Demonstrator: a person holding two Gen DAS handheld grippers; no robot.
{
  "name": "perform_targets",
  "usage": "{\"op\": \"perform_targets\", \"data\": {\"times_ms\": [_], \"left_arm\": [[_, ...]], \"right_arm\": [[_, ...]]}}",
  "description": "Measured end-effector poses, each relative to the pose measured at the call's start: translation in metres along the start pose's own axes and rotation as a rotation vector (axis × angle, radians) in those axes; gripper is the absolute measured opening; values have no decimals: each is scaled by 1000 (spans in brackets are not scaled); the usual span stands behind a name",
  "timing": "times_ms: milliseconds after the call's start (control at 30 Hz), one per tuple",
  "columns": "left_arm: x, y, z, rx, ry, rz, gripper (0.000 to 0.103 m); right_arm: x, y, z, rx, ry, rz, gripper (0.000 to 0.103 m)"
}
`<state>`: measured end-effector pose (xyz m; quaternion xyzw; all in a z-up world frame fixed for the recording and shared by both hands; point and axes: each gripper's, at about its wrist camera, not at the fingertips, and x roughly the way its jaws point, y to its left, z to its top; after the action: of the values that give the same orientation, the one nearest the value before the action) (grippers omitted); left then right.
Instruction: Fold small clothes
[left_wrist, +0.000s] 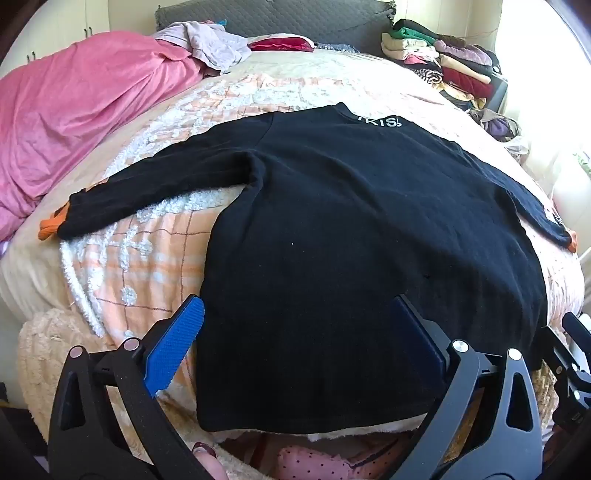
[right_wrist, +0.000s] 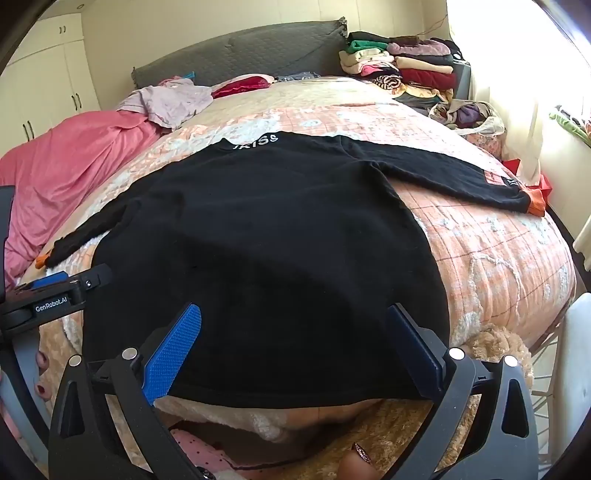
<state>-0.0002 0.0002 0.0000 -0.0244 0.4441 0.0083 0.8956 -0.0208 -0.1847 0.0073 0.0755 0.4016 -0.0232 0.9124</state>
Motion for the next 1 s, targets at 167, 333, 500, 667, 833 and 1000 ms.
{"op": "perform_targets", "data": {"times_ms": [167,333,500,667,833,1000], "left_arm": [[2,-1,-1,7,9,2,94],[-3,-2,1,1,-1,-2,94],[-1,-2,0,5,-1,3,94],[-1,-3,-1,3,-4,-1,94],[-2,-2,-1,3,-4,-3,94],[-3,-2,0,2,-8,-4,94]], "right_arm": [[-1,0,0,1,-5,2,99],[-1,3,-2,0,-2,6,99],[-3,3,-2,0,-4,6,99],[-3,4,-2,-2,-8,4,99],[-3,8,-1,-10,-12,2,99],[-3,8,-1,-10,-14,1,99]]}}
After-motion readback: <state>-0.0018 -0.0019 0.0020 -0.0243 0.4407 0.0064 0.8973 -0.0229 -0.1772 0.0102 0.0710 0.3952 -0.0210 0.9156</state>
